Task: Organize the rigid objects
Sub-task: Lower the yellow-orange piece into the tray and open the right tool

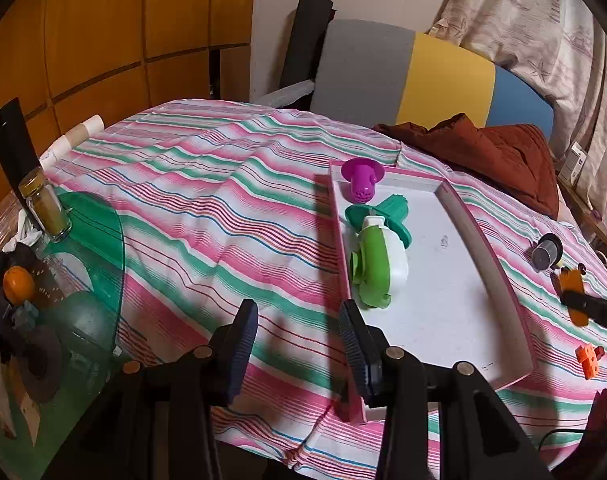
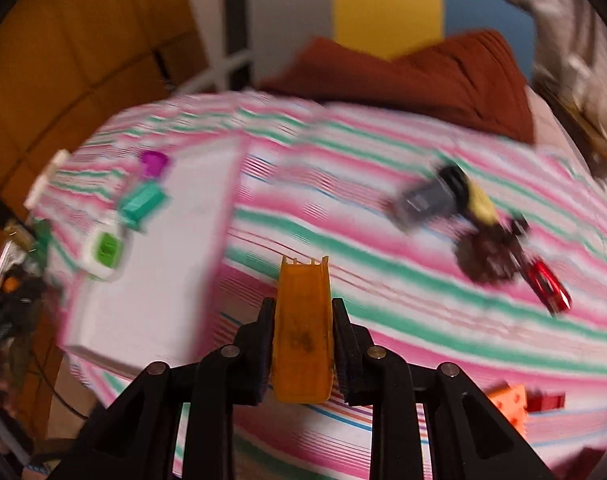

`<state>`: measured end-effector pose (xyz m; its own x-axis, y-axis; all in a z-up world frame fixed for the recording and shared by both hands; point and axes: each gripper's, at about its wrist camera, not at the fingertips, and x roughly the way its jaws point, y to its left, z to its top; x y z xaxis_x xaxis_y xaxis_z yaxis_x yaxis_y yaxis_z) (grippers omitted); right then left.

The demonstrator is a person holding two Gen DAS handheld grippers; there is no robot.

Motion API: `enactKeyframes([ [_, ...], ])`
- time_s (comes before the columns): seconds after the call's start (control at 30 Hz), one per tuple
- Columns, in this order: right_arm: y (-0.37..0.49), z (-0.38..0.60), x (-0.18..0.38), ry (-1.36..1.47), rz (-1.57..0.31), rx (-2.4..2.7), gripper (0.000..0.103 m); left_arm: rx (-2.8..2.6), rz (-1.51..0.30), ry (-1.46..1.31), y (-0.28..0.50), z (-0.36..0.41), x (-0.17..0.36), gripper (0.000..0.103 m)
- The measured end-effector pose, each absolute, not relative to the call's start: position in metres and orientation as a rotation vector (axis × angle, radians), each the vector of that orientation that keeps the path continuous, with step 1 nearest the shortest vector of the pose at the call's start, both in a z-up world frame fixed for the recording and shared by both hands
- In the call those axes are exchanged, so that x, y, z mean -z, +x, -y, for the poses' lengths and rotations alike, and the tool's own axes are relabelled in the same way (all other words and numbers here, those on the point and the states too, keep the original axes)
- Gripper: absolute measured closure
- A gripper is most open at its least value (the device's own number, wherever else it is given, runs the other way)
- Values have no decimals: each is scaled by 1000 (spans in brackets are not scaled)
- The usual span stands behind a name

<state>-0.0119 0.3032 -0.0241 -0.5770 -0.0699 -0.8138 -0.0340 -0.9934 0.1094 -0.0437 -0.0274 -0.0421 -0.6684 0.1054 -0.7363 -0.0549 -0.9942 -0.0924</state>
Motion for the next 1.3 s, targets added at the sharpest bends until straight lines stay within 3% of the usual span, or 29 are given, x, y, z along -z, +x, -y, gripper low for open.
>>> enactKeyframes([
  [0.17,-26,-247,7,1312,107,2660,77,-2798,88,-1246,-44,31,42,60],
  [0.57,-55,-145,49,1365,82,2394,77,-2857,61,-1230,-44,42,36,60],
  [1.3,-64,-109,84,1414,52,2460,76,-2906,95,-1266,-40,59,40,60],
])
